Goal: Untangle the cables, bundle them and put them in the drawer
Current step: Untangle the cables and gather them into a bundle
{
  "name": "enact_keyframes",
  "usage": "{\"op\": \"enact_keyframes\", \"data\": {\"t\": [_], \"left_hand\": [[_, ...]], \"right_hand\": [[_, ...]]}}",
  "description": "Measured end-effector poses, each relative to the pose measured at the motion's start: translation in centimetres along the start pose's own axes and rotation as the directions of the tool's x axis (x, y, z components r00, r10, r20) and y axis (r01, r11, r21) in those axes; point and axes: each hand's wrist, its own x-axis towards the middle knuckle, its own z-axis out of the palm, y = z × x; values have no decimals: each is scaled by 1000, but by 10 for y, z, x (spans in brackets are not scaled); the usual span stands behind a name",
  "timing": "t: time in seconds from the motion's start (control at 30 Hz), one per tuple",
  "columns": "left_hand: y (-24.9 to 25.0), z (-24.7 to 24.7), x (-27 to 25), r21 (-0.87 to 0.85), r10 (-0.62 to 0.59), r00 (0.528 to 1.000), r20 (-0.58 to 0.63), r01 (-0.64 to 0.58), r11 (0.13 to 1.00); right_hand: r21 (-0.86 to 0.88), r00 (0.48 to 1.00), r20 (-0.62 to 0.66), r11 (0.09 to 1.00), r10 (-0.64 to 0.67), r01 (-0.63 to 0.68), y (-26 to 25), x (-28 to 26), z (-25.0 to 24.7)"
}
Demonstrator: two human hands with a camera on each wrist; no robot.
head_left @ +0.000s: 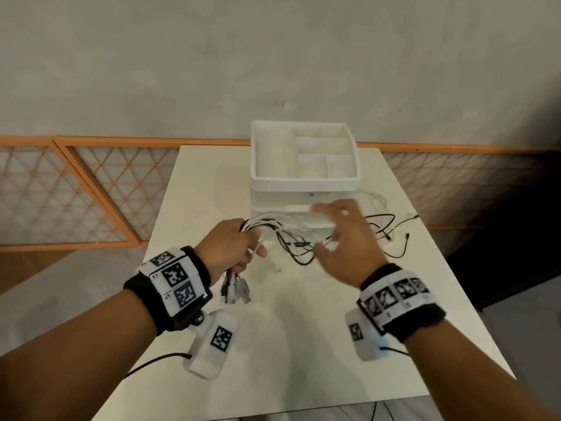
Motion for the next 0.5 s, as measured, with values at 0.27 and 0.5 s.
{"op": "enact_keyframes", "data": {"t": [0.27,0.5], "left_hand": [[6,11,-7,-74,164,974,158,-154,985],[5,16,-6,71,179,951,253,-202,977]], "right_hand": [[59,988,-3,987,-152,152,-25,18,-4],[52,999,36,998,21,-22,-22,15,-2]]}}
